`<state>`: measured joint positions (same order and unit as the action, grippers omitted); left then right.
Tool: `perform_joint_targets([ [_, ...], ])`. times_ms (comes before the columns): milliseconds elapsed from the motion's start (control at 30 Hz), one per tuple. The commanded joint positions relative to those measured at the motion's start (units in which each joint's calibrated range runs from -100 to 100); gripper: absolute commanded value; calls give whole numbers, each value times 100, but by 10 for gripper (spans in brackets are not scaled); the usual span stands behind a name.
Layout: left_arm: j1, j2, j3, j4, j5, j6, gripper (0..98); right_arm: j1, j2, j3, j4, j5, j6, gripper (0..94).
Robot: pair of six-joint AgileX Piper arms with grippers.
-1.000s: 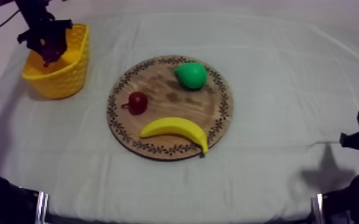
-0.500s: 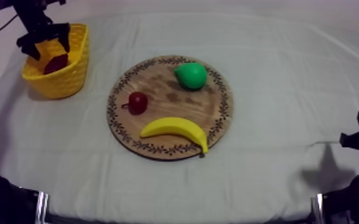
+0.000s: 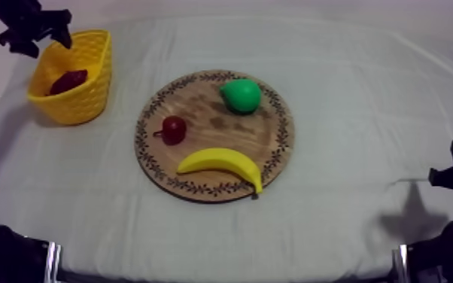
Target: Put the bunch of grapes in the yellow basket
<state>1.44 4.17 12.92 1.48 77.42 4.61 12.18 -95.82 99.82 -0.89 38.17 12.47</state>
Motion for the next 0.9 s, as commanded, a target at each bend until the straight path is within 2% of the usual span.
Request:
perform_joint_targets([
  [0, 24, -1034, 651, 20, -222, -13, 575, 0, -2, -5, -1, -3, -4, 3],
  [200, 142, -2616, 1968, 58, -931, -121, 372, 0, -2, -5, -1, -3, -4, 3],
  [367, 285, -3963, 3075, 58, -1642, -219, 127, 0, -2, -5, -1, -3, -4, 3],
  [433, 366, -4465, 3484, 51, -1944, -274, 62, 0, -2, -5, -1, -3, -4, 3],
  [533, 484, -5159, 4132, 47, -2486, -319, 22, 0, -2, -5, -1, -3, -4, 3],
  [733, 674, -6485, 5600, 29, -3664, -233, 3, 0, -2, -5, -1, -3, -4, 3],
  [867, 781, -7433, 6516, -154, -4172, 21, 1, 0, -2, -5, -1, -3, -4, 3],
])
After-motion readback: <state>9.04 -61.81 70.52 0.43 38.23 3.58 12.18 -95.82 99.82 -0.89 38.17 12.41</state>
